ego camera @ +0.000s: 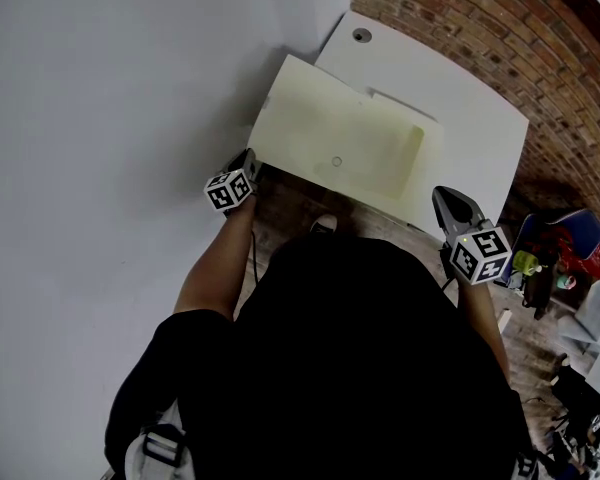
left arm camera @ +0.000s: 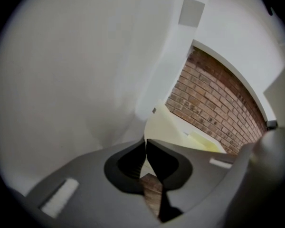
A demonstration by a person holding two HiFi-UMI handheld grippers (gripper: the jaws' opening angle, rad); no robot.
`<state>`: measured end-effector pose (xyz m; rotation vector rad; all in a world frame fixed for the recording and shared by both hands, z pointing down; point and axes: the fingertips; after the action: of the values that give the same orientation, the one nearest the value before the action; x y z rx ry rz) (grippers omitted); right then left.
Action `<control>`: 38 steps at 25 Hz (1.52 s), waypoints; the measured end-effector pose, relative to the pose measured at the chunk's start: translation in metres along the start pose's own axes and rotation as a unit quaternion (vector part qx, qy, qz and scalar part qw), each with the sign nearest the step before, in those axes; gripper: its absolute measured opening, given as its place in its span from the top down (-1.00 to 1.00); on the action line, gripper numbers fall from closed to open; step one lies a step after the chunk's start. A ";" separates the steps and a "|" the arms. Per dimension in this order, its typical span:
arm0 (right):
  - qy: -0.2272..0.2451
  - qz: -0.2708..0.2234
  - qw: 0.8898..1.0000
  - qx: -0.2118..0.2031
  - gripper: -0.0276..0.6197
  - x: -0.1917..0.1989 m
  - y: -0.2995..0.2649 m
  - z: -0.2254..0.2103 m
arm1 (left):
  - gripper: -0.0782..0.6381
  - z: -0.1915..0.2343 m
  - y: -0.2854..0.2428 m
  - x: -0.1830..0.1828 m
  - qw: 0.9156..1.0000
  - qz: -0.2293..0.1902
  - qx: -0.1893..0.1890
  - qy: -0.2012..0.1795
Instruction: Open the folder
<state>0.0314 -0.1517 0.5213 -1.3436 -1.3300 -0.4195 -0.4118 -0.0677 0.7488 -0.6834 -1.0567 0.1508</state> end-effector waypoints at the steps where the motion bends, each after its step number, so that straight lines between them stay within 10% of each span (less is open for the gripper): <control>1: -0.001 0.000 1.000 0.000 0.91 0.000 -0.001 0.001 | 0.75 0.002 -0.001 0.001 1.000 0.002 -0.002 0.008; 38: -0.016 -0.001 1.000 0.017 0.91 0.008 -0.014 0.001 | 0.69 0.030 -0.034 0.026 0.995 0.050 -0.001 0.091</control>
<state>0.0213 -0.1511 0.5341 -1.3256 -1.3594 -0.3760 -0.4307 -0.0704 0.7974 -0.7381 -0.8486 0.1703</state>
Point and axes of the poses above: the fingertips, and each gripper's own axes: y backward along the fingers, z to its left, x out of its underside, and after that the axes turned 10 degrees about -x, right-handed
